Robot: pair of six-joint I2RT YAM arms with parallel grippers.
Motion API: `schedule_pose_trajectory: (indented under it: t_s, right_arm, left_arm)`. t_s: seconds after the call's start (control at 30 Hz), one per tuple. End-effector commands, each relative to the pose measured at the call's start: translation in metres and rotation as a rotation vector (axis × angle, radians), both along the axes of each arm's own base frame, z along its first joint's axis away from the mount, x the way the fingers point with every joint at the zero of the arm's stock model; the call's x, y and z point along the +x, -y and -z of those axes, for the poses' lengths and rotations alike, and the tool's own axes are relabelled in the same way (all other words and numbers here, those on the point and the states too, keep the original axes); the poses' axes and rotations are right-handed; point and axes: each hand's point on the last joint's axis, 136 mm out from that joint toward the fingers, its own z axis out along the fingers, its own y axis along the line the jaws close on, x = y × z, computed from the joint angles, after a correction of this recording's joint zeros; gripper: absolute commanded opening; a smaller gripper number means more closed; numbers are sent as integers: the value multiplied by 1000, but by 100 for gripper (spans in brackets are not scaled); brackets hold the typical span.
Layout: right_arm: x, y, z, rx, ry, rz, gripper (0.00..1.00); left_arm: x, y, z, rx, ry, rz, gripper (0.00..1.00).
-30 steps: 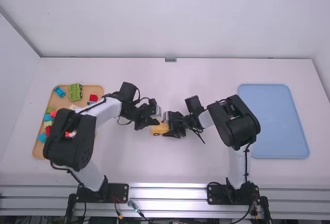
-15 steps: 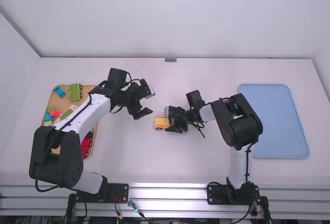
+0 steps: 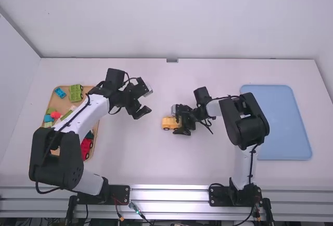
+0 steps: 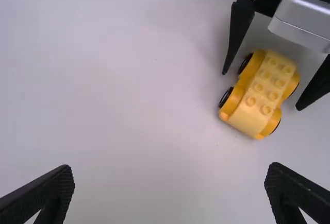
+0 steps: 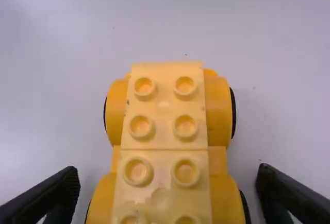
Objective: Assemble lego blocks to make yellow taxi
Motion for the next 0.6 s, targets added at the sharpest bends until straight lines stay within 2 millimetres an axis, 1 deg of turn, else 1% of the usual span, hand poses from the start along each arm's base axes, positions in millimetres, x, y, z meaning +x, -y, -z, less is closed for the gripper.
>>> schedule_pose_trajectory:
  t_s: [0.0,0.07,0.1,0.13,0.17,0.23,0.3,0.33,0.4,0.43,0.47,0.53,0.57]
  right_arm:
    - [-5,14,25,-127,-29,32,99]
    - [-4,15,25,-134,-25,34,99]
    - [-1,17,26,-154,-24,47,99]
    - [3,24,25,-207,-28,74,99]
    - [3,25,25,-213,-29,77,99]
    - [4,37,18,-310,-39,108,99]
    - [6,50,6,-405,-47,145,99]
    - [7,53,4,-429,-49,157,99]
    - [11,67,-7,-515,-43,203,99]
    - [14,73,-13,-553,-36,227,99]
    - [14,73,-13,-553,-36,227,99]
    - [19,83,-25,-606,-13,267,99]
    - [19,83,-27,-608,-9,272,99]
  left_arm:
    - [-3,-4,6,-4,-29,-23,99]
    - [-1,-9,7,1,-40,-68,99]
    - [2,-14,8,9,-50,-112,99]
    - [8,-25,10,15,-68,-207,99]
    - [9,-26,10,14,-71,-216,99]
    - [13,-38,11,5,-98,-320,99]
    - [16,-53,12,-19,-128,-416,99]
    - [17,-56,12,-27,-137,-439,99]
    - [18,-71,12,-71,-181,-551,99]
    - [19,-83,12,-116,-222,-655,99]
    - [19,-83,12,-116,-222,-655,99]
    - [21,-113,12,-231,-310,-903,99]
    - [21,-120,13,-255,-329,-955,99]
